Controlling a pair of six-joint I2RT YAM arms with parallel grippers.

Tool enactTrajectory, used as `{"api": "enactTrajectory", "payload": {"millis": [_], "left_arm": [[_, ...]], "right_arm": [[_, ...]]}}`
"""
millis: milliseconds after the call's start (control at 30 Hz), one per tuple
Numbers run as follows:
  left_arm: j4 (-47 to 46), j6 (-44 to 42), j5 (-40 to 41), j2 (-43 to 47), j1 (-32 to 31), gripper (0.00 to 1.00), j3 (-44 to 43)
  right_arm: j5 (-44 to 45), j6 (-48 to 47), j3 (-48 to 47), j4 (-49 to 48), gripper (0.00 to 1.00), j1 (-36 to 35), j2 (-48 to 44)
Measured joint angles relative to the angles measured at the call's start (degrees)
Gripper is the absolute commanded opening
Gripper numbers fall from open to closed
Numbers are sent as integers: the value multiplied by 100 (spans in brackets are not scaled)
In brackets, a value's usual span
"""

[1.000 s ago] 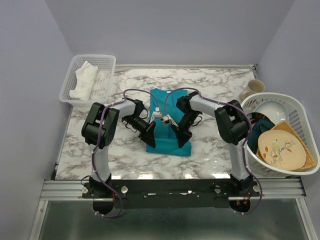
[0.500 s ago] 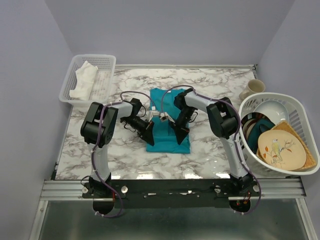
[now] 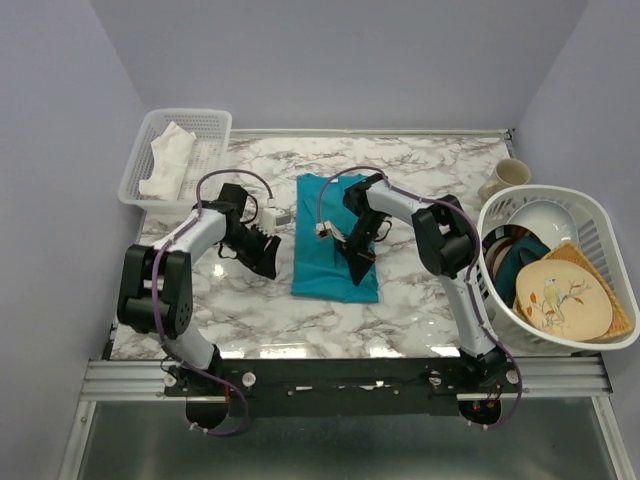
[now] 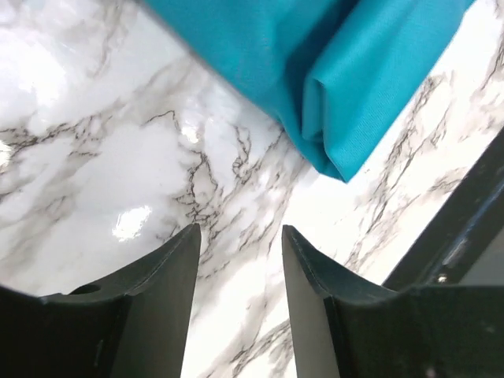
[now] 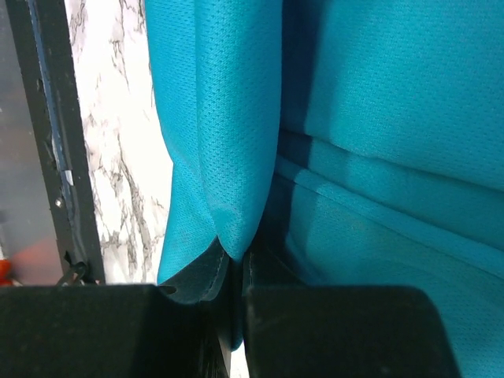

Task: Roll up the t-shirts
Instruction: Roll the T-shirt to the center of the board.

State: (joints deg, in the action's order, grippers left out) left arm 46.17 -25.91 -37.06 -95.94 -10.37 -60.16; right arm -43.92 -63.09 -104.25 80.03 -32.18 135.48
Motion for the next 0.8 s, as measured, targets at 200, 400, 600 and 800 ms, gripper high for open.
{"api": "enactTrajectory", "payload": {"millis": [200,400,600,800], "left_arm": [[-433,-1088,166,1893,-131,70,1051],[-2009,-2269,271,4332,-1239,74,2881],[-2903,-2629,422,4981,-2129,74,3687],[-3515,-2634,708,5145,-3040,72,3912]], "right_arm": [[168,302,208,42,8,-136,-33],[310,262,424,44,6,-225,-201],[398,160,208,-57,5,-240,-219],[398,15,208,-103,6,-319,-251]]}}
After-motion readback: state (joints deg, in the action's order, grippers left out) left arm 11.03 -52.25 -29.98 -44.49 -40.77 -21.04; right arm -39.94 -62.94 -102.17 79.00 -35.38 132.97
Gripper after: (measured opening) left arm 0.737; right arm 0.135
